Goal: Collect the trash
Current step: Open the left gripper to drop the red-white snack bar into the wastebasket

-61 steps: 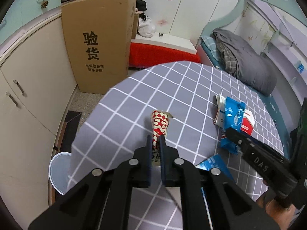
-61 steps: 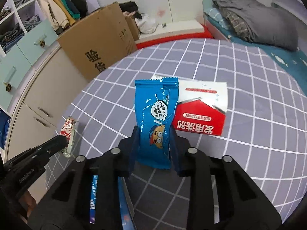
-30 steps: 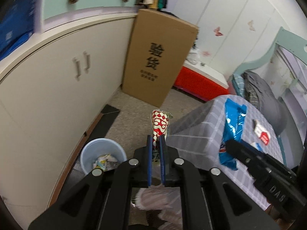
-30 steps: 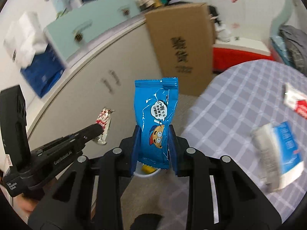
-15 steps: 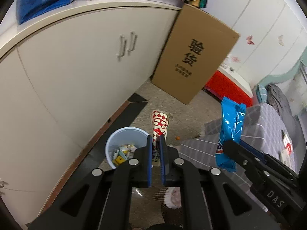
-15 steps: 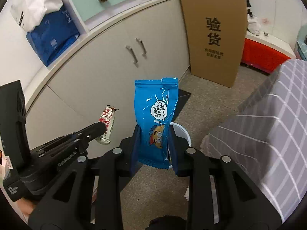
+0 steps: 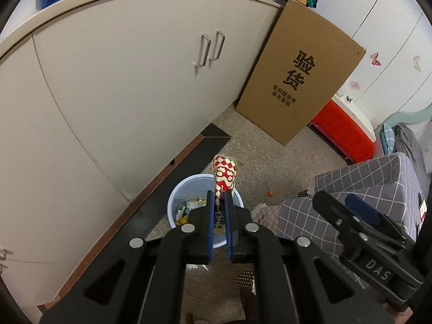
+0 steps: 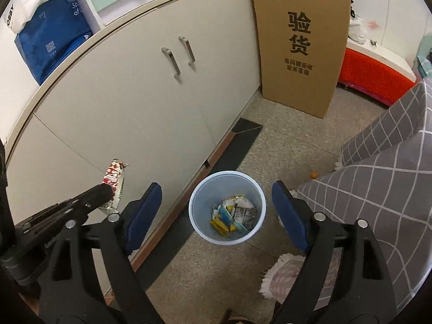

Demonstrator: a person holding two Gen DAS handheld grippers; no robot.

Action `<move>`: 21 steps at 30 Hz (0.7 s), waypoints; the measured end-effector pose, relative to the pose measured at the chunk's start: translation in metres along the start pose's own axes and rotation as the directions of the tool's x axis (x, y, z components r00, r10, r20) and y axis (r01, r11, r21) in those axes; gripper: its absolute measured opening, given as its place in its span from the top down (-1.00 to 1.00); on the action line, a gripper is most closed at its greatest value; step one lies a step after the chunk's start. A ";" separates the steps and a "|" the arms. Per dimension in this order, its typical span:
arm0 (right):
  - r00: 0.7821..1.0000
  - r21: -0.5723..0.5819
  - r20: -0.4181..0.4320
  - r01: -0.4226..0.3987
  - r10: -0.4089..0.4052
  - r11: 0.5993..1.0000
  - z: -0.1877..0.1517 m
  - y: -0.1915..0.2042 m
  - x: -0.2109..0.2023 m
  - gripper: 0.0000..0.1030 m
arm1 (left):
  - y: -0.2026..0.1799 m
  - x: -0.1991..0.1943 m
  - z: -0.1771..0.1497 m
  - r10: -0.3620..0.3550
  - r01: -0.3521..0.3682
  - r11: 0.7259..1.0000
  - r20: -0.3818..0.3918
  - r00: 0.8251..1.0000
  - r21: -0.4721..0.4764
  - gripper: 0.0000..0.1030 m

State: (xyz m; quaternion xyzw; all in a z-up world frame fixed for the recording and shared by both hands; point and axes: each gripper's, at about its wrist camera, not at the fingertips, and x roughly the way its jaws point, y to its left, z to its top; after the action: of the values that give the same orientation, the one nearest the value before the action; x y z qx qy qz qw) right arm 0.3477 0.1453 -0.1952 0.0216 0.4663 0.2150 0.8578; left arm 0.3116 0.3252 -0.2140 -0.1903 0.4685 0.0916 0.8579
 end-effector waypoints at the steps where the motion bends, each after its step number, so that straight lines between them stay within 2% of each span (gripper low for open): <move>1: 1.000 0.005 0.000 0.003 -0.003 1.000 0.000 -0.001 -0.001 -0.59 | -0.002 0.001 0.000 0.000 0.000 1.000 -0.002 1.000 0.005 0.86; 13: 1.000 0.027 -0.001 -0.017 0.017 1.000 -0.001 -0.011 -0.016 -0.63 | -0.021 0.006 -0.001 -0.004 0.005 0.999 -0.016 1.000 0.041 0.86; 21: 0.999 0.043 0.037 -0.030 0.029 0.999 -0.001 -0.017 -0.030 -0.65 | -0.032 0.010 0.003 -0.007 0.009 0.998 -0.024 1.000 0.058 0.86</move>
State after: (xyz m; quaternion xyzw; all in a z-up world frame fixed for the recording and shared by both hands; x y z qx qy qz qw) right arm 0.3390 0.1178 -0.1759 0.0511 0.4548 0.2169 0.8623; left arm 0.3300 0.2970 -0.2128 -0.1682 0.4803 0.0723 0.8578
